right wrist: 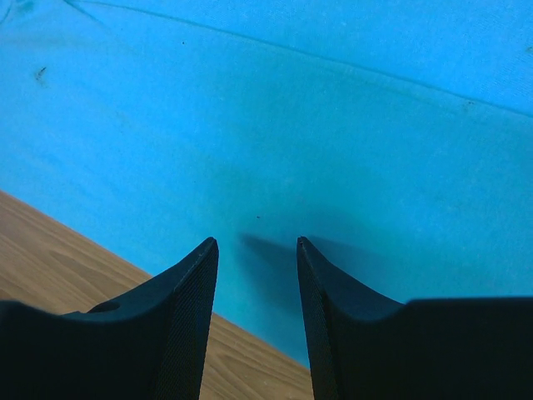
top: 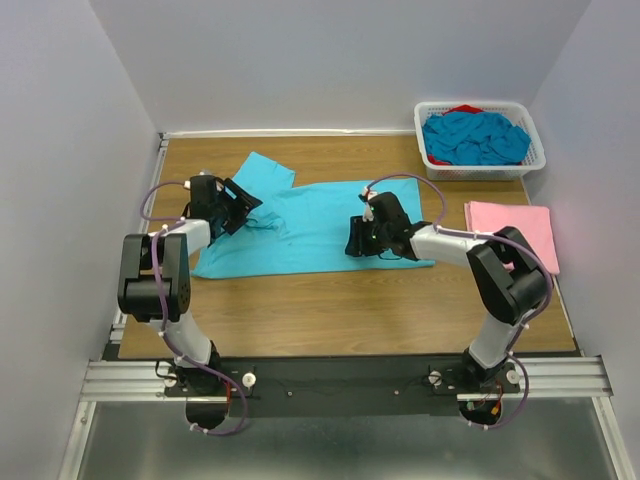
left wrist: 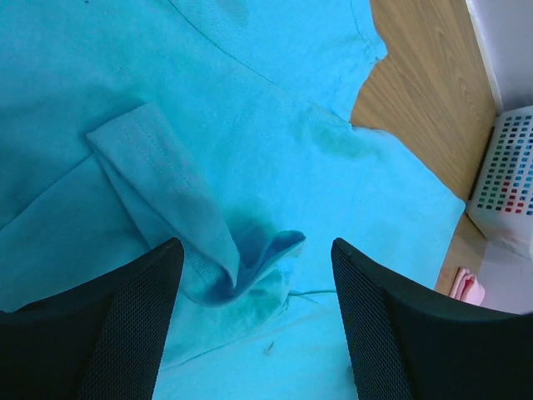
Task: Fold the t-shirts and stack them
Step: Fold the tshirt
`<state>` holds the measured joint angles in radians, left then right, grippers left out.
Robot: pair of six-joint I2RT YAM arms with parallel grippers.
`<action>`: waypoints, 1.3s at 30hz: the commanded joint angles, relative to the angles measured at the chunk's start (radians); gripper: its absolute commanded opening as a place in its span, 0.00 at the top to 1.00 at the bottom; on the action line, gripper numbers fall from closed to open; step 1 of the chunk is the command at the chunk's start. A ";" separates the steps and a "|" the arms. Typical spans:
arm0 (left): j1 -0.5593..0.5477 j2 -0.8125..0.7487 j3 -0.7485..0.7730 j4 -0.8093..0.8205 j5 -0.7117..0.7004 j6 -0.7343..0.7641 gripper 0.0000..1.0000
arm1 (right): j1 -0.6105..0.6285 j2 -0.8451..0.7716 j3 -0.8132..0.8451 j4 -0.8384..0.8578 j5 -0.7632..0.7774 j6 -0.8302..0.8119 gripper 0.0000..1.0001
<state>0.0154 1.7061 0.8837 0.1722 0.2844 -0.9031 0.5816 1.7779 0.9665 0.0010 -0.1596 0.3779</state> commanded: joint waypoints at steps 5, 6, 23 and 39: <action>-0.005 0.006 0.020 -0.054 -0.045 -0.020 0.21 | -0.022 -0.072 -0.023 0.036 -0.008 0.010 0.50; -0.005 -0.009 0.015 -0.060 -0.063 -0.022 0.21 | -0.023 -0.074 -0.023 0.036 -0.009 0.009 0.50; -0.012 0.020 0.052 -0.123 -0.128 0.000 0.21 | -0.029 -0.086 -0.035 0.036 0.002 0.006 0.50; -0.049 0.092 0.162 -0.135 -0.094 -0.040 0.24 | -0.042 -0.092 -0.043 0.036 0.003 0.006 0.50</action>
<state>-0.0128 1.7706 1.0096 0.0494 0.1818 -0.9146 0.5480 1.7203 0.9390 0.0216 -0.1612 0.3779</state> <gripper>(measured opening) 0.764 0.500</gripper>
